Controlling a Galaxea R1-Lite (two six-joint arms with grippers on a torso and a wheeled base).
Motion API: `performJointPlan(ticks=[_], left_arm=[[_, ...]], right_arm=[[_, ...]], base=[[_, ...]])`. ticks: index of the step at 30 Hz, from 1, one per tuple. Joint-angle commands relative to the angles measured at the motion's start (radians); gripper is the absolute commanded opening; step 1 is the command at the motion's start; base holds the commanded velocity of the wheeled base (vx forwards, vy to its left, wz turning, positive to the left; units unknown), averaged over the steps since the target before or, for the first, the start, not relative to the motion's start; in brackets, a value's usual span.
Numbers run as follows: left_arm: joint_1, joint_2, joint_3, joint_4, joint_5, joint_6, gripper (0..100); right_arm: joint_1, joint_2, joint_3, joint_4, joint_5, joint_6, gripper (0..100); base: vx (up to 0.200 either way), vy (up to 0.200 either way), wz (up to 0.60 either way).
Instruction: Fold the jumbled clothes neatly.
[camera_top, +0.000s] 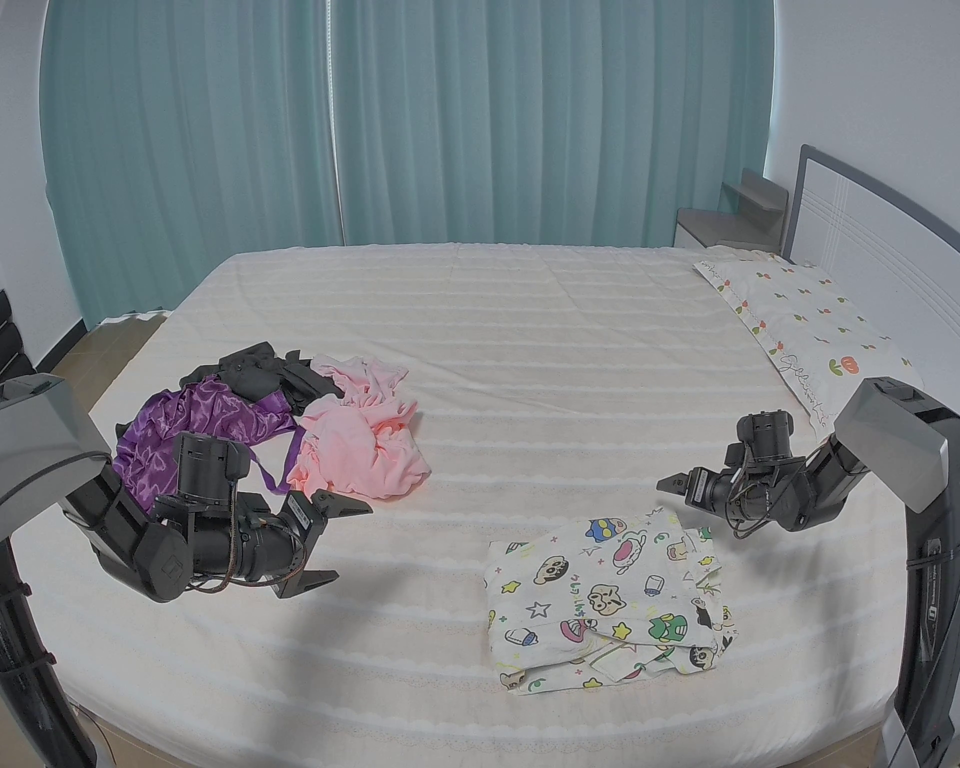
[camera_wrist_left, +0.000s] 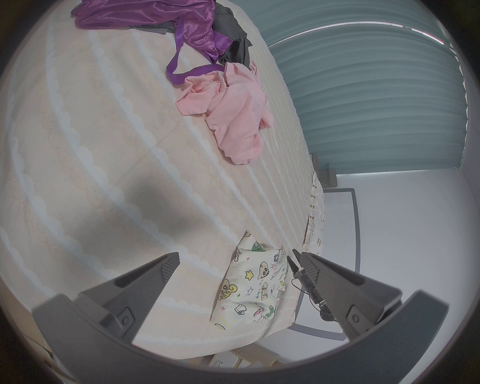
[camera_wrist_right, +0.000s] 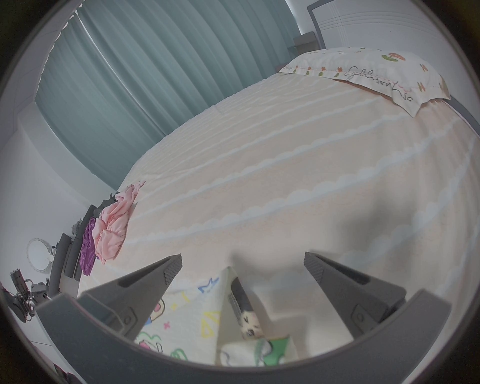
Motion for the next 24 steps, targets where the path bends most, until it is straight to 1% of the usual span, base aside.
performJointPlan(ticks=[1, 2, 3, 4, 6, 7, 8, 9, 11, 12, 15, 17, 24], left_arm=[[0.000, 0.001, -0.003, 0.001, 0.000, -0.002, 100], [0.000, 0.001, -0.003, 0.000, 0.000, -0.002, 100], [0.000, 0.001, -0.003, 0.000, 0.000, -0.002, 100], [0.000, 0.001, -0.004, 0.000, 0.000, -0.002, 100], [0.000, 0.001, -0.004, 0.001, 0.000, -0.002, 100], [0.000, 0.001, -0.004, 0.001, 0.000, -0.002, 100], [0.000, 0.000, -0.003, 0.000, 0.000, -0.002, 100], [0.000, 0.000, -0.003, 0.000, 0.000, -0.002, 100], [0.000, 0.000, -0.003, 0.001, 0.000, -0.002, 100], [0.000, 0.000, -0.001, 0.000, 0.000, -0.002, 100], [0.000, 0.000, -0.001, 0.000, 0.000, -0.002, 100], [0.000, 0.000, -0.001, 0.000, 0.000, -0.002, 100], [0.000, 0.000, 0.002, 0.000, 0.000, -0.002, 100]], right_arm=[[-0.031, -0.137, 0.175, -0.004, 0.013, -0.012, 100], [-0.033, -0.166, 0.227, -0.006, 0.019, -0.021, 100], [-0.033, -0.166, 0.227, -0.006, 0.019, -0.021, 100], [-0.031, -0.207, 0.319, -0.015, 0.032, -0.042, 100], [-0.031, -0.230, 0.378, -0.034, 0.041, -0.056, 100], [-0.031, -0.230, 0.378, -0.034, 0.041, -0.056, 100], [-0.025, -0.255, 0.465, -0.089, 0.061, -0.069, 100], [-0.019, -0.258, 0.506, -0.121, 0.061, -0.069, 100], [-0.018, -0.258, 0.520, -0.133, 0.061, -0.069, 100], [-0.002, -0.255, 0.589, -0.210, 0.061, -0.070, 100], [0.016, -0.238, 0.632, -0.268, 0.062, -0.070, 100], [0.022, -0.230, 0.649, -0.282, 0.062, -0.070, 100], [0.045, -0.281, 0.709, -0.291, 0.064, -0.107, 100]], base=[[0.000, 0.000, 0.00], [0.000, 0.000, 0.00], [0.000, 0.000, 0.00], [0.000, 0.000, 0.00], [0.000, 0.000, 0.00], [0.000, 0.000, 0.00], [0.000, 0.000, 0.00], [0.000, 0.000, 0.00], [0.000, 0.000, 0.00], [0.000, 0.000, 0.00], [0.000, 0.000, 0.00], [0.000, 0.000, 0.00], [0.000, 0.000, 0.00]])
